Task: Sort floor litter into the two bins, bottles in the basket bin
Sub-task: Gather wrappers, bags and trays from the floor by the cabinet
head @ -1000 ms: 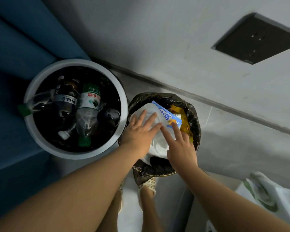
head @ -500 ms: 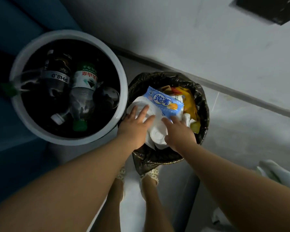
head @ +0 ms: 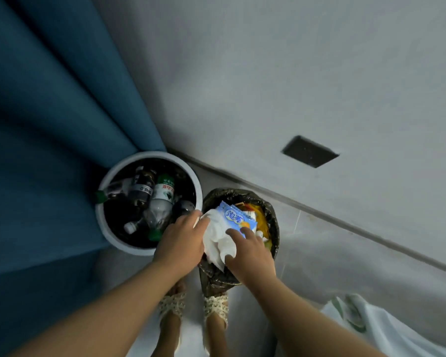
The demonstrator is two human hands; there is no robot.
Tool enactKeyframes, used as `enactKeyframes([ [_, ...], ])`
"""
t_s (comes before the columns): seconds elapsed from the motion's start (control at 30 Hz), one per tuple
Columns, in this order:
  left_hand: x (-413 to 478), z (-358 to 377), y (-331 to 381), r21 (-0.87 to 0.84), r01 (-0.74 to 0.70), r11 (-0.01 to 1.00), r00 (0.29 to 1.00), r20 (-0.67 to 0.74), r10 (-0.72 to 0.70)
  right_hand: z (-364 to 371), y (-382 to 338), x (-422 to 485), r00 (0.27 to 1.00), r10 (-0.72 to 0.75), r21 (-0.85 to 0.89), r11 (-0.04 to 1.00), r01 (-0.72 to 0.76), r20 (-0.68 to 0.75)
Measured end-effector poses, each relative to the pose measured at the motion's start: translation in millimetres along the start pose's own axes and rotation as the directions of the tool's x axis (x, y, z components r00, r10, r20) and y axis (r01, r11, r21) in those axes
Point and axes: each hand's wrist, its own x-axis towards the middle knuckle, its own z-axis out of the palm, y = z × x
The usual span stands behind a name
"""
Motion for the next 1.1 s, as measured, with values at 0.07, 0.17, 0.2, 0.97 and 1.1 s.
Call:
enactKeyframes([
  [0.07,-3,-35,3,-0.015,0.038,0.999,0.998,-0.053,-0.038,-26,-15,-16,0.998,-0.019,0.007,1.000,0.020,-0.052],
  [0.17,-12,-89,10,0.002,0.072,0.997,0.991,-0.118,-0.071,-67,-38,-38,0.990,-0.042,0.028,0.998,0.047,-0.138],
  [0.2,-17,-107,12,0.008,0.080,0.997,0.984,-0.162,-0.078,-80,-47,-45,0.985,-0.055,0.037,0.997,0.062,-0.162],
  [0.97,-199,-297,72,-0.325,0.409,0.853,0.743,-0.423,-0.518,-220,-164,-226,0.793,-0.565,-0.161,0.825,0.541,-0.229],
  [1.1,-237,-279,78,-0.387,0.475,0.791,0.668,-0.426,-0.610,-204,-171,-246,0.773,-0.621,-0.209,0.779,0.591,-0.130],
])
